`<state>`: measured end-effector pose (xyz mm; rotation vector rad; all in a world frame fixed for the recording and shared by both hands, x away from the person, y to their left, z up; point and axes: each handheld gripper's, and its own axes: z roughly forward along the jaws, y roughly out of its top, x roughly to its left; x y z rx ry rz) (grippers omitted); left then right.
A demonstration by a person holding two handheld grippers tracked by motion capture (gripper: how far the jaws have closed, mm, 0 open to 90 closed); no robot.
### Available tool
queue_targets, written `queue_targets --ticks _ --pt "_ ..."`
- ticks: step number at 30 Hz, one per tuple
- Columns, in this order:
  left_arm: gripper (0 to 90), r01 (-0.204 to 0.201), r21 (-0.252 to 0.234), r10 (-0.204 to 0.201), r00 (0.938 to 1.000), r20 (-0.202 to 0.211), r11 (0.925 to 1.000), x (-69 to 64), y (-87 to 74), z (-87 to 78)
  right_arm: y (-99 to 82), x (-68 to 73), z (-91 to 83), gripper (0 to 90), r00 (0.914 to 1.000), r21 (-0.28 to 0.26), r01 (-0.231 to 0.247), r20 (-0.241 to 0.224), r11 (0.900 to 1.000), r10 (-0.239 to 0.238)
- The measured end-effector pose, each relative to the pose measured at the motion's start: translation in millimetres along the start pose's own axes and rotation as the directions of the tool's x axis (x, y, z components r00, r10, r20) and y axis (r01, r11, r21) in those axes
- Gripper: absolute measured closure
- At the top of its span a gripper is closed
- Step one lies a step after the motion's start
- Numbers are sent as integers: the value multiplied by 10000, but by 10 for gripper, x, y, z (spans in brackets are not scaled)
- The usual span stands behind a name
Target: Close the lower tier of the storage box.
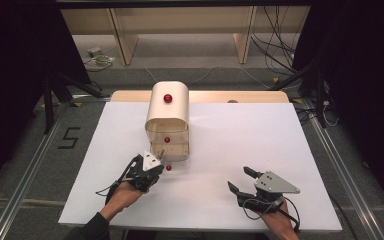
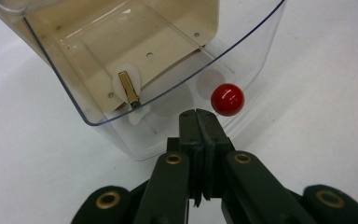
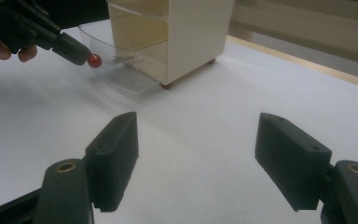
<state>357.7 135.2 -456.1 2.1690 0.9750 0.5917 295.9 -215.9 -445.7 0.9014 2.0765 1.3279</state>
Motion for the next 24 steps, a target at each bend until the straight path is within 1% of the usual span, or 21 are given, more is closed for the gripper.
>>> queue_targets --ticks 24 --pt "883 15 -82 -16 9999 -128 10000 7 -5 20 -4 8 6 310 10000 17 59 13 10000 -59"
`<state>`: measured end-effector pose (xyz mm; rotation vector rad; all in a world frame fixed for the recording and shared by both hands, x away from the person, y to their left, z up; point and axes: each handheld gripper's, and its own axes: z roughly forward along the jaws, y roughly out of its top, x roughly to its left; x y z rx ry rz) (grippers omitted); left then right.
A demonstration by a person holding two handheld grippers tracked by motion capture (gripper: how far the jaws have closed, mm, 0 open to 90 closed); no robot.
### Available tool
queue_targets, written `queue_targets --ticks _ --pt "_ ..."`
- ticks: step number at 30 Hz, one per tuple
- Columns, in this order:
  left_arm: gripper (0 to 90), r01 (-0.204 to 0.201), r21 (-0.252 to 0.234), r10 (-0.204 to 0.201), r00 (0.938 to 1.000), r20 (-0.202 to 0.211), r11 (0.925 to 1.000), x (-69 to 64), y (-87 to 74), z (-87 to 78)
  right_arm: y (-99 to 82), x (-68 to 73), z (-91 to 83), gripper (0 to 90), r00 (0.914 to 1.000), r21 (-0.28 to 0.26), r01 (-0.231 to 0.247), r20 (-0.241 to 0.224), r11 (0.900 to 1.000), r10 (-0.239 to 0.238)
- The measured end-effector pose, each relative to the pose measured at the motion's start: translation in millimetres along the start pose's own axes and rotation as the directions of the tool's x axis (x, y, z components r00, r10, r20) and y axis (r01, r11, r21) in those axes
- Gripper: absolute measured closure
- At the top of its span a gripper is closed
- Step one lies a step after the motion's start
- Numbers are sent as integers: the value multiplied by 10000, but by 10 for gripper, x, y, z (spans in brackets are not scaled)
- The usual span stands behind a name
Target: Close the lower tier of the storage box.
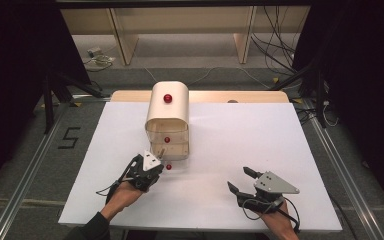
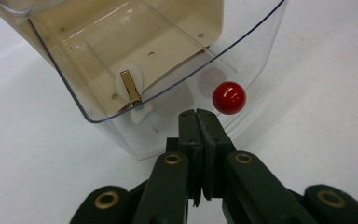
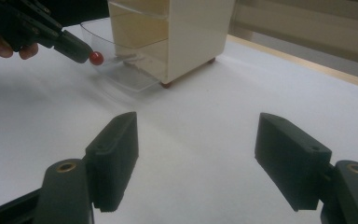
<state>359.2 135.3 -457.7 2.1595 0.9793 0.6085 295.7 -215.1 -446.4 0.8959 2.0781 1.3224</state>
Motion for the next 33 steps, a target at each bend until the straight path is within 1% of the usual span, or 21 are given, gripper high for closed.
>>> queue_targets --ticks 6,8,11,12,16,17,20,25,33 --pt "881 -1 -18 1 10000 -35 10000 2 0 2 -1 3 2 311 10000 46 90 12 9999 -90" --pt "880 -32 -23 32 10000 -65 10000 5 3 1 -1 15 2 311 9997 143 217 89 9997 -218" --pt "878 -20 -24 19 10000 -94 10000 10 5 -3 -3 25 14 311 9994 165 336 13 9993 -336" --pt "878 46 -83 -47 9999 -111 10000 7 5 1 -4 25 17 311 9994 144 355 3 9993 -355" --pt "878 28 -64 -28 9999 -138 10000 10 8 2 -2 22 7 311 9996 172 299 -2 9994 -299" --pt "877 103 -133 -105 9998 -149 9999 5 9 6 -1 21 7 312 9996 172 270 -2 9995 -270" --pt "878 130 -148 -133 9998 -144 9998 5 12 10 1 22 7 317 9997 183 225 -55 9996 -224" --pt "878 41 -93 -43 9998 -179 9999 14 17 14 2 19 7 317 9999 117 162 -62 9998 -161" --pt "877 29 -103 -31 9998 -200 9999 18 21 19 2 11 1 316 9999 107 100 -70 9999 -100"
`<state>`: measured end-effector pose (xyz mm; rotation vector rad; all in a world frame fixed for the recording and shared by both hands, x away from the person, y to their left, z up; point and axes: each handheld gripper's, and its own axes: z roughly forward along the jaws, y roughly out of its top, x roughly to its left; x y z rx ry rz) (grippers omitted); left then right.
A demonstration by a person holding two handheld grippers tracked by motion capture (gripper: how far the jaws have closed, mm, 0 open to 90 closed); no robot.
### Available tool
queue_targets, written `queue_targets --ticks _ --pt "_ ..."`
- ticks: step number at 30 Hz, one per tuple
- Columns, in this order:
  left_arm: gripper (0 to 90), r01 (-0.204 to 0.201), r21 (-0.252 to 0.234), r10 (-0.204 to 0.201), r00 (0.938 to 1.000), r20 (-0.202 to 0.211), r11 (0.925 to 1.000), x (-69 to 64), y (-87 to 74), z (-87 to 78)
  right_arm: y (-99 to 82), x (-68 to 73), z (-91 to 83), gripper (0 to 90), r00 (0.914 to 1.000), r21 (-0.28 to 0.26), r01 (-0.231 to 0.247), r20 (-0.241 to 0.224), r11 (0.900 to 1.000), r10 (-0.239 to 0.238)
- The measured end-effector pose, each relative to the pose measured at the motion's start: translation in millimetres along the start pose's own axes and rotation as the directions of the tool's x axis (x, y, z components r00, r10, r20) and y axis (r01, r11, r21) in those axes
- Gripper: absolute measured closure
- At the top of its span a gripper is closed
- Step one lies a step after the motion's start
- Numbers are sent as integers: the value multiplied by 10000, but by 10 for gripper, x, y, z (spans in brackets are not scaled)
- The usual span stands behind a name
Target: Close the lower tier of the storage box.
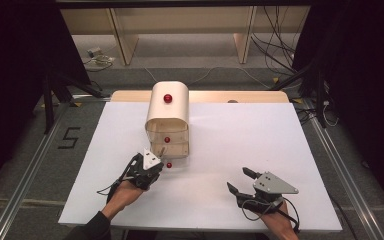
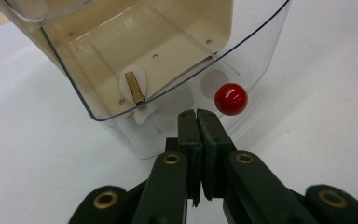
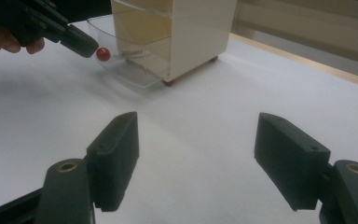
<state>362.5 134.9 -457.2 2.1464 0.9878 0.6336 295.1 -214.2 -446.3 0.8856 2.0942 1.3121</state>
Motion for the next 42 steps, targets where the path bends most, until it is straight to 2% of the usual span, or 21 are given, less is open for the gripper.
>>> queue_targets --ticks 22,42 --pt "877 59 -153 -60 10000 -47 9999 -4 3 9 -2 4 6 316 10000 -19 22 0 10000 -22" --pt "873 -229 -135 227 9996 -144 9996 -24 8 13 0 0 1 316 10000 -9 18 11 10000 -18"
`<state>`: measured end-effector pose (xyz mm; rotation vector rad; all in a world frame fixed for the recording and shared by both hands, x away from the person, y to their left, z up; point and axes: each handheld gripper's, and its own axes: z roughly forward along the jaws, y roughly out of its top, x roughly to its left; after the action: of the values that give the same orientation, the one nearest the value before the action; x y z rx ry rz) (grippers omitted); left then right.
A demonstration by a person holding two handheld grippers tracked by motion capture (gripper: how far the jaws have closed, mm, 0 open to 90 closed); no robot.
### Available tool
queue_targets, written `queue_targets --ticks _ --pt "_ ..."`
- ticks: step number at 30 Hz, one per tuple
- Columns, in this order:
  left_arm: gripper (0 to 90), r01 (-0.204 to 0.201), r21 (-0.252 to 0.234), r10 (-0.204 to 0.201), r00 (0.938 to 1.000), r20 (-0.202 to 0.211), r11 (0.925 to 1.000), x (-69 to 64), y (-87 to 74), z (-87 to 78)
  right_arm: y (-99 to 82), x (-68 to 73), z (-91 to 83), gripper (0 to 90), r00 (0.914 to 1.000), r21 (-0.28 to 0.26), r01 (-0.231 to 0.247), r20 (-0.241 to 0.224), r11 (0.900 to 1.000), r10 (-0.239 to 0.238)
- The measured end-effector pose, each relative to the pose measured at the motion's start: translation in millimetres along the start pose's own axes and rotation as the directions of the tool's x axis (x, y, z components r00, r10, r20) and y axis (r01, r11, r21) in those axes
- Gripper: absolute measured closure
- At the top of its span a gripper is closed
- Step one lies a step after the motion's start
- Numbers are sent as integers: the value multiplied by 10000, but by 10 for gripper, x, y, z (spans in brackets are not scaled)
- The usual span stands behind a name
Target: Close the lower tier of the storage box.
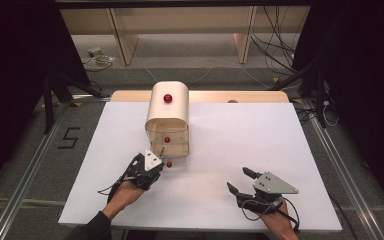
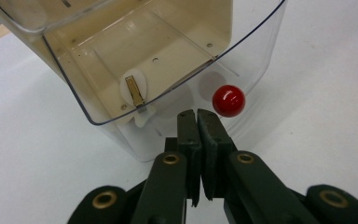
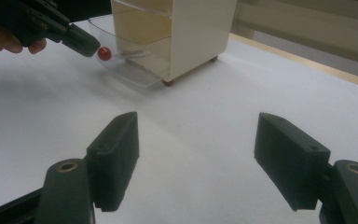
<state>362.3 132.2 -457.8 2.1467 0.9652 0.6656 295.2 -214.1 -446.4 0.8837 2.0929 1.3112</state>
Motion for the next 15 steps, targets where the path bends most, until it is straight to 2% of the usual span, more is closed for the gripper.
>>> queue_targets --ticks 14,15 --pt "882 226 -110 -225 9997 37 9997 -13 24 33 -1 2 5 316 10000 -26 1 -12 10000 -1" --pt "882 152 -79 -152 9999 21 9999 -6 27 34 -1 0 6 316 10000 -34 21 -13 10000 -21"
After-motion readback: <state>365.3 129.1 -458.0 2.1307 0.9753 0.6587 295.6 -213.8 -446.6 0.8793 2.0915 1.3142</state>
